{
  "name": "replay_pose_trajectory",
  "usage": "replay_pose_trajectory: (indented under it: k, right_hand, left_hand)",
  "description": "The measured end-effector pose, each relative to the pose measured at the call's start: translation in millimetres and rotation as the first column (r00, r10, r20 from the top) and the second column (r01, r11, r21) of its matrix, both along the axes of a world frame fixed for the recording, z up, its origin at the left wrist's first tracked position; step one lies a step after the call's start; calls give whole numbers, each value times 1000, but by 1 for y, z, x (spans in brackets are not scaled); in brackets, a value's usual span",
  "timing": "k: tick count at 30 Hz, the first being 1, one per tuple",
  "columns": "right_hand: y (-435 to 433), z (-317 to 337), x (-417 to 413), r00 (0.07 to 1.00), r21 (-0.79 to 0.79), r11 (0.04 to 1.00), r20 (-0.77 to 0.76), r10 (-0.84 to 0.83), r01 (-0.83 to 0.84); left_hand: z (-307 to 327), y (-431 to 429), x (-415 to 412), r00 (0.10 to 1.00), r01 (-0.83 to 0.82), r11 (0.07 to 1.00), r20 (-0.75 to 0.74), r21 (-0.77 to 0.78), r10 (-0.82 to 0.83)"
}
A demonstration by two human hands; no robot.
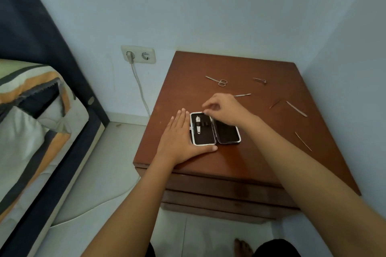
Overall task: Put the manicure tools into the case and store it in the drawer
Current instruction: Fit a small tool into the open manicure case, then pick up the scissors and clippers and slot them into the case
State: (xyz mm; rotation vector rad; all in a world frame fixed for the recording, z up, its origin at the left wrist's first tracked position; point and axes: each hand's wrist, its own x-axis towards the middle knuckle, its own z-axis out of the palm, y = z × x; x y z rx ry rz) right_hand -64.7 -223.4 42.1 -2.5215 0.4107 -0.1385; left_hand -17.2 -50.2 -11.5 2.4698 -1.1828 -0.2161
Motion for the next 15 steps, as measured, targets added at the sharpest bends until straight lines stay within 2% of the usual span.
replay_pose_trajectory:
  k: [3,7,9,15]
  right_hand:
    - [-49,7,-3,966,-11,973,122,-227,230]
    - [-113,-6,-6,838,-20,848,166,-520,530]
    - [-132,-12,-5,821,-35,826,138,-554,563]
    - [-163,-27,1,848,-151,835,62,-526,529]
  left_hand:
    - [-2,0,1,1000,7,1000,18,7,-7]
    - [-3,-1,4,999,14,1000,41,13,-15]
    - [-4,-2,6,999,13,1000,49,11,-13]
    - [-5,-2,7,998,22,1000,65,13,-23]
